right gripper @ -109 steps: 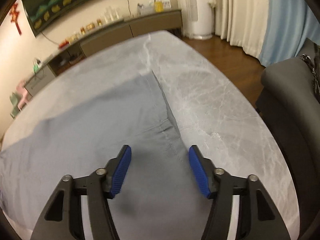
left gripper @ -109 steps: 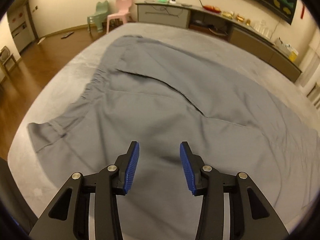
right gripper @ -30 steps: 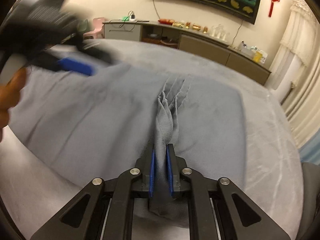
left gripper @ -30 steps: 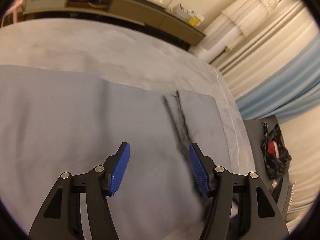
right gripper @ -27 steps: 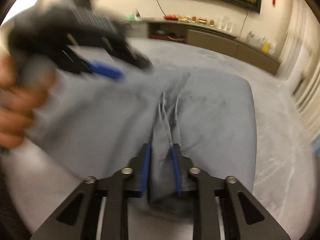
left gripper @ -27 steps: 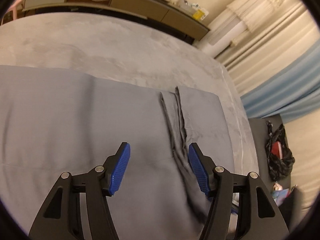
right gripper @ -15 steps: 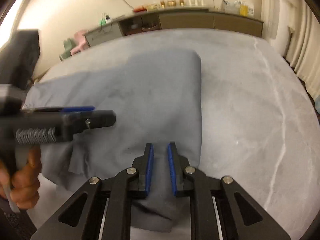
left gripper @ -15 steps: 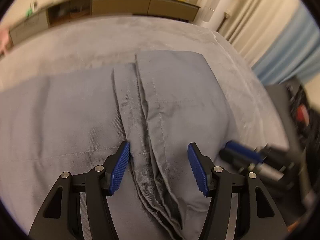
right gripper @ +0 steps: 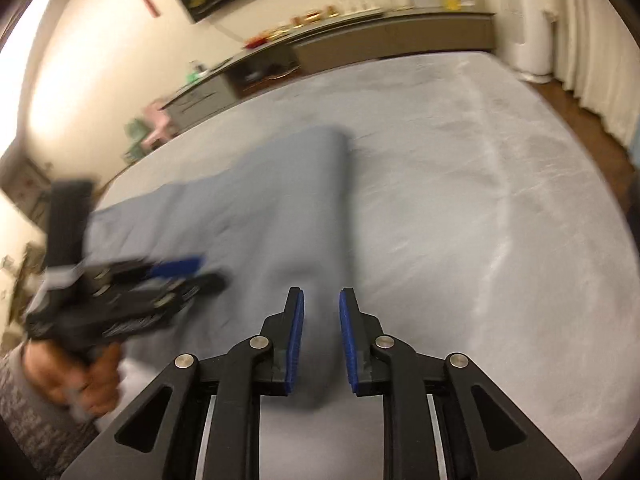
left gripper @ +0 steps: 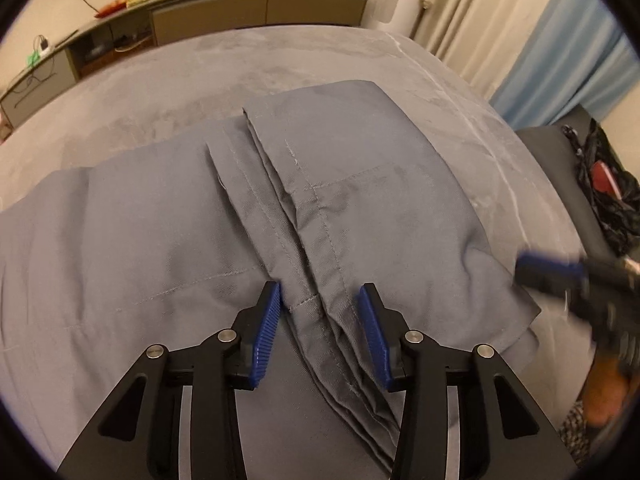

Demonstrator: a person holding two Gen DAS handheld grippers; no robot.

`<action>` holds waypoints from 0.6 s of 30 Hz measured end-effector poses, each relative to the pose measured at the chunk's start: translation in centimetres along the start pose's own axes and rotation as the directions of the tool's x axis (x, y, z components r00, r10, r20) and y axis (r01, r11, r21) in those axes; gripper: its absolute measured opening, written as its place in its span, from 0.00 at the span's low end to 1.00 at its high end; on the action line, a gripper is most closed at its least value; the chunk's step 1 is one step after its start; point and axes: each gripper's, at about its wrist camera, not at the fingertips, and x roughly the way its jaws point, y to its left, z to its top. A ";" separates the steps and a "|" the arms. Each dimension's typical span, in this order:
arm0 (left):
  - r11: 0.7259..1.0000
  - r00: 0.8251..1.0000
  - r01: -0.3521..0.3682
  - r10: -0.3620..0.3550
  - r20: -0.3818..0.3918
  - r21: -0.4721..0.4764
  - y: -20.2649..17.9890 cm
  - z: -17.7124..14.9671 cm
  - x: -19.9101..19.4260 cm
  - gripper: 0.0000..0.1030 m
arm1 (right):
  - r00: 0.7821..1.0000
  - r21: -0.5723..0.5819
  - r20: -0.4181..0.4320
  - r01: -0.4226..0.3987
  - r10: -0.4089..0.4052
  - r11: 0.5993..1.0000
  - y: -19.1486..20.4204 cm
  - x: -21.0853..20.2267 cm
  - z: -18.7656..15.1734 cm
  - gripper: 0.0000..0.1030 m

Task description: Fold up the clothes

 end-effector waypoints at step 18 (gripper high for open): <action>0.985 0.989 -0.150 0.150 0.005 0.081 -0.4 -0.5 -0.6 0.25 | 0.994 -0.187 -0.073 0.062 -0.077 0.980 5.0 1.6 -4.3 0.19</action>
